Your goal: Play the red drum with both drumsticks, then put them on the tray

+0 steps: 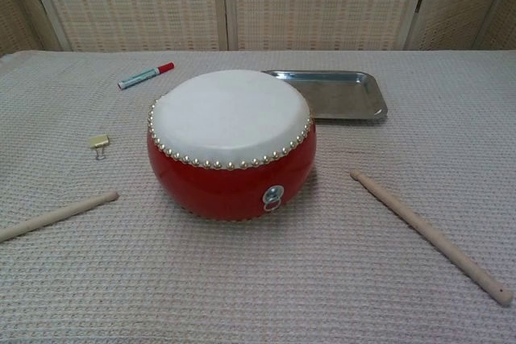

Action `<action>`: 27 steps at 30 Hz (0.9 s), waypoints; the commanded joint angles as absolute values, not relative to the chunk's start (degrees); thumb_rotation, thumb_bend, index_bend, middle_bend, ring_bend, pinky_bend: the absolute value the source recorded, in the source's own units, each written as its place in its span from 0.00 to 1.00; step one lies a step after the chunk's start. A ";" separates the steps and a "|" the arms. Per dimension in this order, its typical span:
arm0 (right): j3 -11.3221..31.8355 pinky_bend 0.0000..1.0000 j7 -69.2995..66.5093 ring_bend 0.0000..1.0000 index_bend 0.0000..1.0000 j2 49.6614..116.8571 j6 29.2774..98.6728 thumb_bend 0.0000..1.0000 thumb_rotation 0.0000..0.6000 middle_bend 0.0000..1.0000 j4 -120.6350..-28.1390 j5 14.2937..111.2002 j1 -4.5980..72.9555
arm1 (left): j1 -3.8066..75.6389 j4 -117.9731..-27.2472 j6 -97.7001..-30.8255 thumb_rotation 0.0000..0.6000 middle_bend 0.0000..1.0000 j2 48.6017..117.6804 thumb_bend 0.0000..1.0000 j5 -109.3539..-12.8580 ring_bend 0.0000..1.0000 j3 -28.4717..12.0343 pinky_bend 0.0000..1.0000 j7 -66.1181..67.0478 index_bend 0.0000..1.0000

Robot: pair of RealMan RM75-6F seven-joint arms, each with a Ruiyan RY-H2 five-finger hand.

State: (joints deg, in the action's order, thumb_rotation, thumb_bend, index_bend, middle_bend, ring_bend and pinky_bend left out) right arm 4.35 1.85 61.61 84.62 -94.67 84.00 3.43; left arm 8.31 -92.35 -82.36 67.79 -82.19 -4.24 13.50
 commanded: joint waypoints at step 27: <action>4.94 0.17 -2.05 0.00 0.04 60.13 89.93 0.06 1.00 0.10 -93.81 87.61 2.17 | 11.98 -94.23 -77.97 1.00 0.18 71.16 0.32 -82.55 0.13 -4.58 0.15 9.32 0.25</action>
State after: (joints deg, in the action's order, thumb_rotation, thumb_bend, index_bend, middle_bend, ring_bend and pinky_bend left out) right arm 4.93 -1.99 60.15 89.97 -93.82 87.56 2.13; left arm 11.27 -94.53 -79.07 70.24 -82.96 -4.61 9.02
